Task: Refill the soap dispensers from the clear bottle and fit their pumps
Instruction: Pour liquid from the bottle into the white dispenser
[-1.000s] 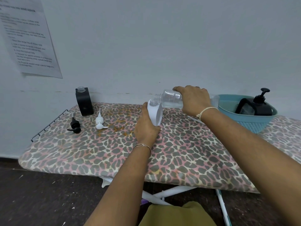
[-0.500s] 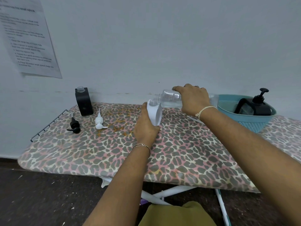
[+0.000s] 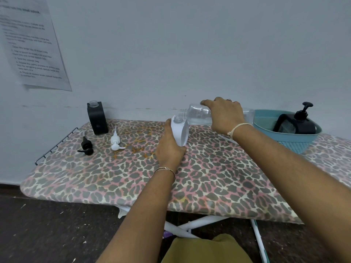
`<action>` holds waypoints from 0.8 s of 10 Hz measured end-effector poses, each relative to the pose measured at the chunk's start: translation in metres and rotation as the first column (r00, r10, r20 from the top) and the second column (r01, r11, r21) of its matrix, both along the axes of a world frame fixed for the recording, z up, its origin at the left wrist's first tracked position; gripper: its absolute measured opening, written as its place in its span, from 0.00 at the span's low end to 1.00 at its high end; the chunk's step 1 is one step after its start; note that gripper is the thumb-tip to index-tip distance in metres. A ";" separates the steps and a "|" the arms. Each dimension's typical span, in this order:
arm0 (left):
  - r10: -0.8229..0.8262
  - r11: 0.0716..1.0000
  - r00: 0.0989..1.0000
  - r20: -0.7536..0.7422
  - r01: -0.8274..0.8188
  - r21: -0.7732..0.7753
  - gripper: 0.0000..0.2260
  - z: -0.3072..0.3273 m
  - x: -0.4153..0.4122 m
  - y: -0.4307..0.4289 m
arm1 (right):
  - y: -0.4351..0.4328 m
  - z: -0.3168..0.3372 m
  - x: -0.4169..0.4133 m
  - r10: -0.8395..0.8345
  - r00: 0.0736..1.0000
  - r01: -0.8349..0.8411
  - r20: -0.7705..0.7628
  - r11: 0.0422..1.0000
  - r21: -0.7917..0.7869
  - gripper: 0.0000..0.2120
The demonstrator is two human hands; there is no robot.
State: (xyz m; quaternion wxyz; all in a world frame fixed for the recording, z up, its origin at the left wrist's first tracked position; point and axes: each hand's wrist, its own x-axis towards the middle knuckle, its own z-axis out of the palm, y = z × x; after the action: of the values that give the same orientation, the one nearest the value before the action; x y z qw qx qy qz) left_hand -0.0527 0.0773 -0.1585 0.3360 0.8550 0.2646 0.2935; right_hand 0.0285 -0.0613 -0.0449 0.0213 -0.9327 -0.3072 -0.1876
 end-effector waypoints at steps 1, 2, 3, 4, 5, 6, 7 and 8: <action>-0.001 1.000 1.000 -0.005 0.001 -0.004 0.42 0.000 0.000 0.000 | 0.000 0.000 0.000 0.000 1.000 0.000 -0.003 1.000 0.000 0.33; 0.002 1.000 1.000 -0.003 -0.002 -0.002 0.42 0.000 0.001 0.000 | 0.000 0.000 0.000 -0.003 1.000 0.003 -0.009 1.000 -0.002 0.33; 0.001 1.000 1.000 -0.002 -0.001 0.003 0.42 0.000 0.000 0.000 | 0.001 0.000 0.000 -0.003 1.000 0.003 -0.006 1.000 -0.003 0.33; -0.005 1.000 1.000 0.002 0.005 0.006 0.42 -0.001 0.000 0.000 | 0.000 0.000 0.000 0.000 1.000 0.000 -0.006 1.000 -0.005 0.33; 0.004 1.000 1.000 0.001 -0.004 -0.003 0.42 0.000 0.001 0.001 | 0.000 0.000 0.000 -0.001 1.000 0.001 -0.003 1.000 -0.006 0.33; 0.007 1.000 1.000 -0.005 -0.007 -0.002 0.42 -0.001 0.001 0.001 | 0.001 0.001 0.000 -0.002 1.000 0.002 -0.004 1.000 -0.008 0.33; 0.011 1.000 1.000 -0.010 -0.011 0.001 0.43 -0.001 0.002 0.001 | 0.001 0.001 0.000 -0.004 1.000 0.004 -0.007 1.000 -0.009 0.33; 0.010 1.000 1.000 0.000 -0.010 0.000 0.42 -0.002 0.002 0.001 | 0.001 0.001 0.000 -0.003 1.000 0.003 -0.010 1.000 -0.009 0.33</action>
State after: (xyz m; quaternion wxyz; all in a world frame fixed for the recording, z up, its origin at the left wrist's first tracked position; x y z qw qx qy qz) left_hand -0.0511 0.0780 -0.1604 0.3342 0.8537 0.2691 0.2951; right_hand 0.0282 -0.0607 -0.0443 0.0186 -0.9342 -0.3066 -0.1815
